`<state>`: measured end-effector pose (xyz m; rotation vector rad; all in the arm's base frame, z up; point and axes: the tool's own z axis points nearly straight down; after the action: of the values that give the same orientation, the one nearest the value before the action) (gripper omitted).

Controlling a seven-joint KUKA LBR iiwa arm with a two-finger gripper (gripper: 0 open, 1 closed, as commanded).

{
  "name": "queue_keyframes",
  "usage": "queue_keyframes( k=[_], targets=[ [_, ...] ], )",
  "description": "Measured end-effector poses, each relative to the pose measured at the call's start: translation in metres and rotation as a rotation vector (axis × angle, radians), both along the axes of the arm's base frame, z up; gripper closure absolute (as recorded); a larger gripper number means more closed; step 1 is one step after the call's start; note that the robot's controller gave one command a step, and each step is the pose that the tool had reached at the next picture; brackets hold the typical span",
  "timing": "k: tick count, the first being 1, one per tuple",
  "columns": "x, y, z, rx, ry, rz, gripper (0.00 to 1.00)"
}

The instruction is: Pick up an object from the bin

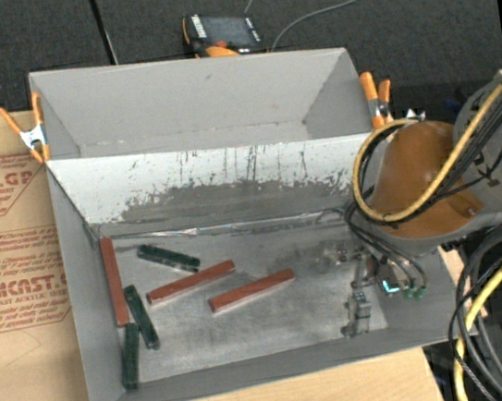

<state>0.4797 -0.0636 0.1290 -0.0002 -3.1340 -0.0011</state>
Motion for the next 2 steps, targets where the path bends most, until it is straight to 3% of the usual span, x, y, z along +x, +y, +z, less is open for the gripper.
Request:
queue_keyframes(
  k=[1,2],
  targets=[
    [0.076,0.034,-0.061,0.002,-0.008,0.164,0.00],
    [0.058,0.078,-0.060,0.003,-0.007,0.187,0.00]
  ],
)
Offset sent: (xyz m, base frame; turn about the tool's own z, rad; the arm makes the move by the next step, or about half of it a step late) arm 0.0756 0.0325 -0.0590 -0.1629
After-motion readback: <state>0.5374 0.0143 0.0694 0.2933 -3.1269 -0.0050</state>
